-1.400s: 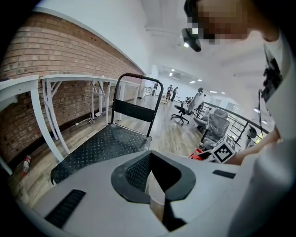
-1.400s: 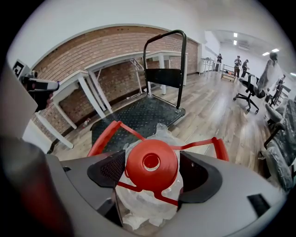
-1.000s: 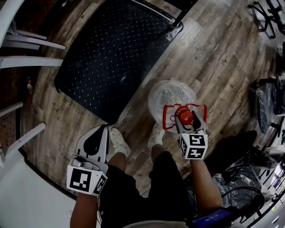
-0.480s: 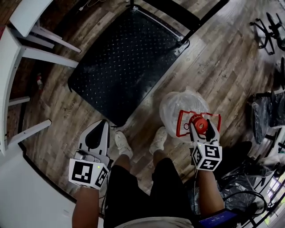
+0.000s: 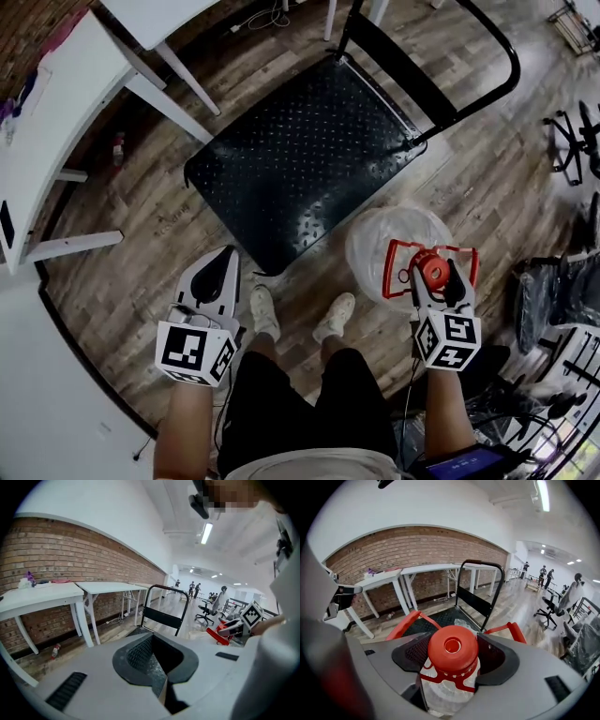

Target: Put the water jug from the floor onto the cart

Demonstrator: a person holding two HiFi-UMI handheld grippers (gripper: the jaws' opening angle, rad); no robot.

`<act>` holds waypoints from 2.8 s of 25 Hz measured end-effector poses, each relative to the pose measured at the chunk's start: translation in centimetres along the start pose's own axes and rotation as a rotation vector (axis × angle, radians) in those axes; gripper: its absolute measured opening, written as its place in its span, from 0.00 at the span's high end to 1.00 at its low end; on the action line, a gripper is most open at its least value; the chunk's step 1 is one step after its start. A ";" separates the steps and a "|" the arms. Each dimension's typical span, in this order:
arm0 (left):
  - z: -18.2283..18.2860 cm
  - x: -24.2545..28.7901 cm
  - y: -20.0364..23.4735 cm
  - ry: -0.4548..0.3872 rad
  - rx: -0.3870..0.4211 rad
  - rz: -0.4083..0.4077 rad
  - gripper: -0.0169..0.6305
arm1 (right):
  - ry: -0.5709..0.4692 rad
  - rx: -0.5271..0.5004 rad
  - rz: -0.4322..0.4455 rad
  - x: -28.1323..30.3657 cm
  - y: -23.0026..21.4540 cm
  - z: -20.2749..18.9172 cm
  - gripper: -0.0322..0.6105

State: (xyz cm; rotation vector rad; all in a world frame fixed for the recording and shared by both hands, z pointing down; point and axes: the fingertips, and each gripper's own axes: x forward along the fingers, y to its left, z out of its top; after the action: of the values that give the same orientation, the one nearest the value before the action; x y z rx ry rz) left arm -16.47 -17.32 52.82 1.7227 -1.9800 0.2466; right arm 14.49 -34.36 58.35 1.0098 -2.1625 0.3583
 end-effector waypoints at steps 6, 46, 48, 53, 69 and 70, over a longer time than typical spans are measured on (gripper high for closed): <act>-0.1 -4.5 4.8 -0.036 -0.058 0.118 0.97 | -0.031 -0.087 0.129 1.7 6.2 5.4 0.47; -8.3 -15.9 19.4 0.013 -0.228 0.345 0.97 | 0.061 -0.362 0.412 13.1 33.4 5.4 0.47; -8.1 -15.9 19.1 0.013 -0.220 0.335 0.97 | 0.051 -0.383 0.397 12.8 33.2 5.4 0.47; -6.3 -15.6 18.5 -0.005 -0.189 0.293 0.97 | -0.009 -0.379 0.385 10.2 32.5 7.4 0.46; 5.8 -15.6 12.5 -0.159 -0.043 0.037 0.97 | -0.372 -0.133 0.235 -8.3 25.0 18.7 0.63; 6.2 -15.7 12.1 -0.164 -0.044 0.026 0.97 | -0.393 -0.126 0.220 -9.4 24.5 19.1 0.66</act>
State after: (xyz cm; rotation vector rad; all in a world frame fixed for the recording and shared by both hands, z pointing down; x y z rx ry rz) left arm -28.54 -4.08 42.24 1.7386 -2.1085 0.0717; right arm -9.17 -22.79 39.38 0.8252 -2.6242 0.1278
